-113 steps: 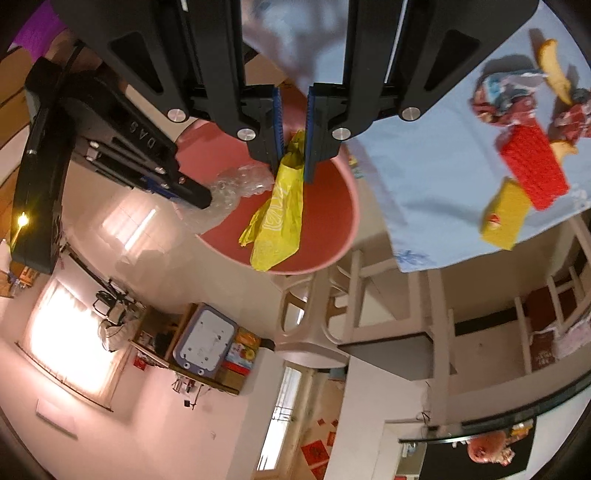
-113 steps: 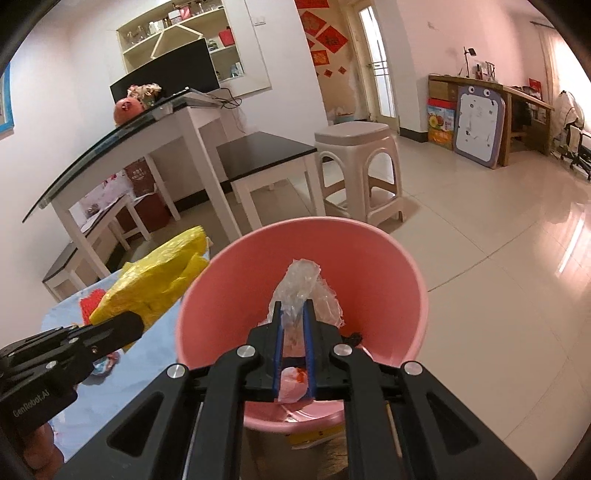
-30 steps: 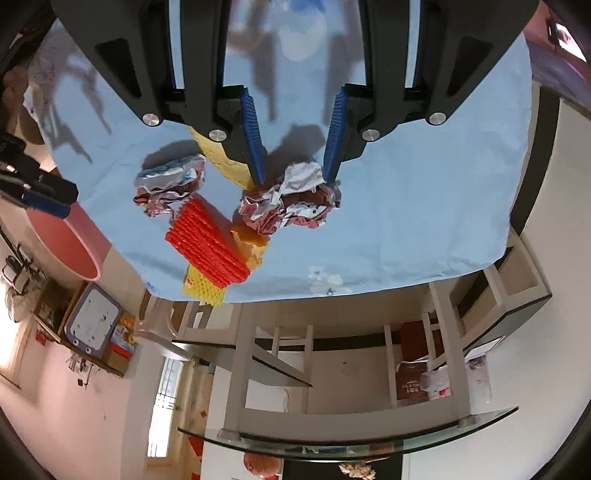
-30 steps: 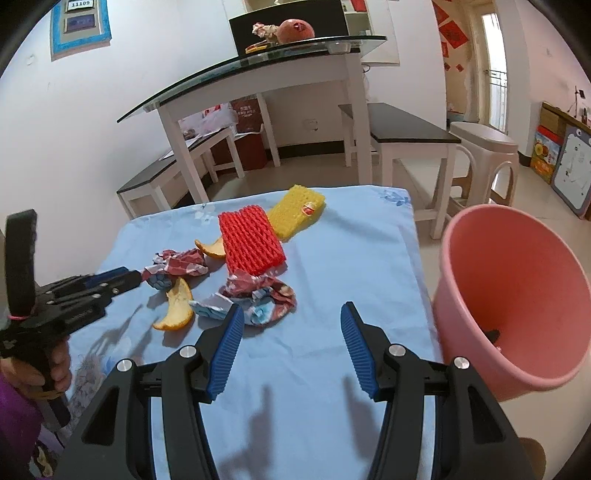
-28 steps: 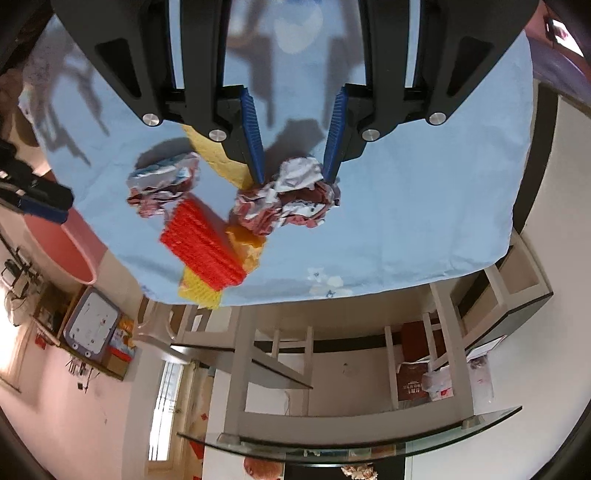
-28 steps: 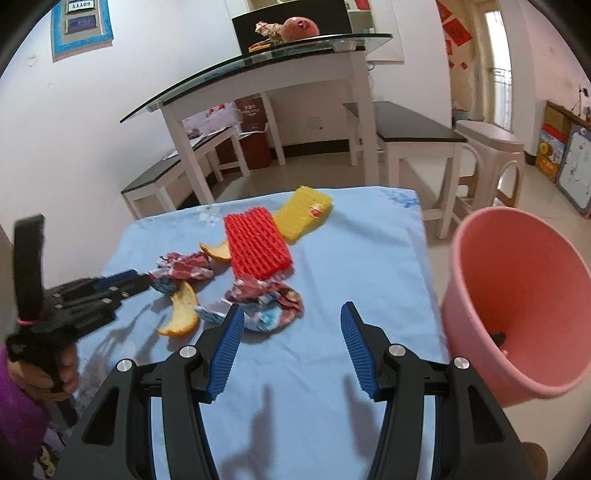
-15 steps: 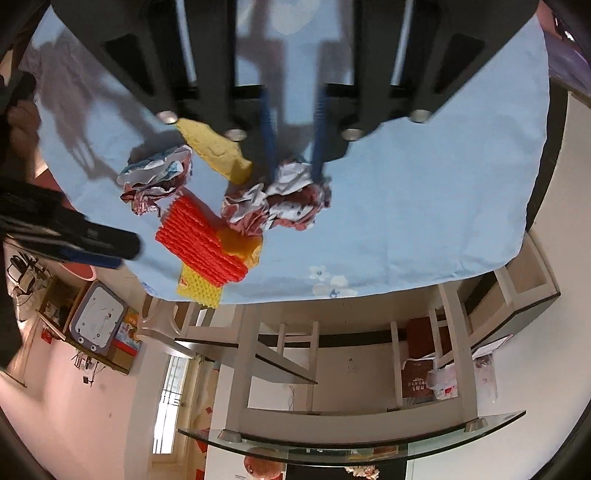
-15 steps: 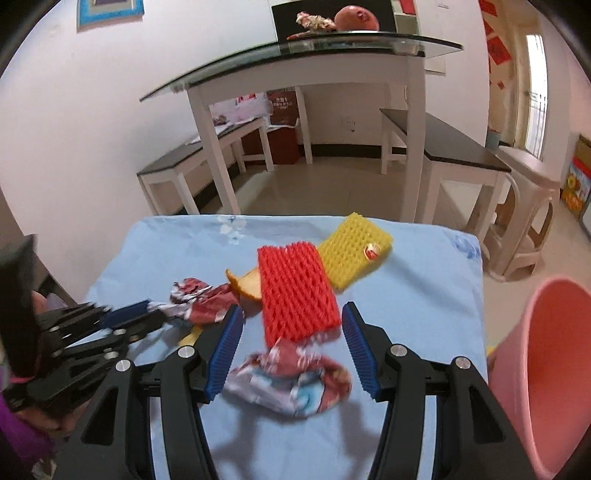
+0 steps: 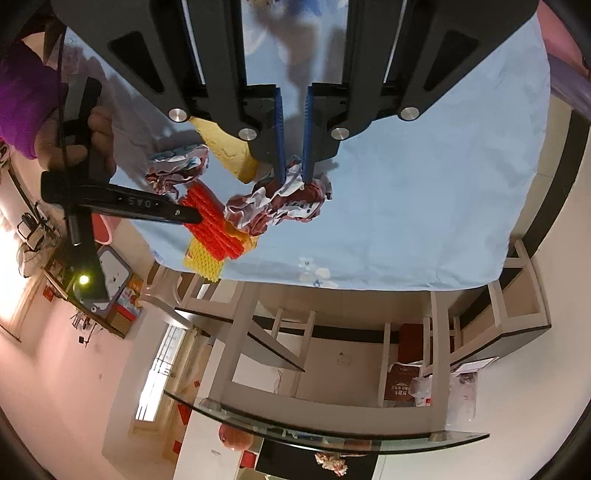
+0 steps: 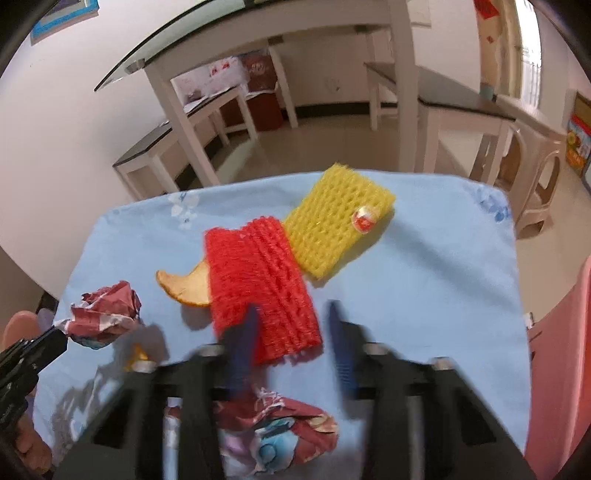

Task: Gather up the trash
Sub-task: 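Grasp a crumpled red-white wrapper with the left tool while the right tool grasps the red foam net, then carry the wrapper and red foam net over the pink bucket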

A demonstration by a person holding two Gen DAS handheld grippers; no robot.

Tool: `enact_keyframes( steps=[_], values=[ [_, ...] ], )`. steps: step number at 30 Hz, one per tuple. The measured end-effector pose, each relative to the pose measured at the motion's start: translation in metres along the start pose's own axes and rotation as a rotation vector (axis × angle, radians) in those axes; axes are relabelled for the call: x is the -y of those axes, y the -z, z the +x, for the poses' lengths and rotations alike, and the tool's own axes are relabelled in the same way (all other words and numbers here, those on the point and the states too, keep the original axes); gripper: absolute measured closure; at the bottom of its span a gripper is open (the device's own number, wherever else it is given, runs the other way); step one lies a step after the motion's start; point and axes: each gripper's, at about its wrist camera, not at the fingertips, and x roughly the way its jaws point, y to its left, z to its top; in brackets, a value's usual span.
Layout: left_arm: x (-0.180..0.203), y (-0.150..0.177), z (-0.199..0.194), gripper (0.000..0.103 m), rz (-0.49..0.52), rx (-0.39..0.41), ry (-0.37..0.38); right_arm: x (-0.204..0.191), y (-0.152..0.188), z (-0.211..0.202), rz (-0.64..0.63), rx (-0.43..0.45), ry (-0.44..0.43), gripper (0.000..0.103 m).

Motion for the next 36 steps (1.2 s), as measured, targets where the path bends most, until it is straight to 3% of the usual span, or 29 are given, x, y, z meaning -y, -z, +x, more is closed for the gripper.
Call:
enact_keyframes(
  steps=[2, 13, 23, 36],
  values=[
    [0.0, 0.001, -0.005, 0.095, -0.008, 0.005, -0.006, -0.002, 0.0, -0.005, 0.007, 0.005, -0.017, 0.095],
    [0.021, -0.003, -0.038, 0.095, -0.013, 0.066, 0.002, 0.002, 0.022, -0.088, 0.055, 0.149, -0.054, 0.096],
    [0.079, -0.01, -0.052, 0.095, 0.042, 0.096, 0.084, 0.034, 0.048, -0.169, 0.119, 0.283, 0.06, 0.096],
    [0.181, -0.017, -0.031, 0.095, 0.178, 0.06, 0.204, 0.116, 0.087, -0.223, 0.252, 0.366, 0.218, 0.096]
  ],
)
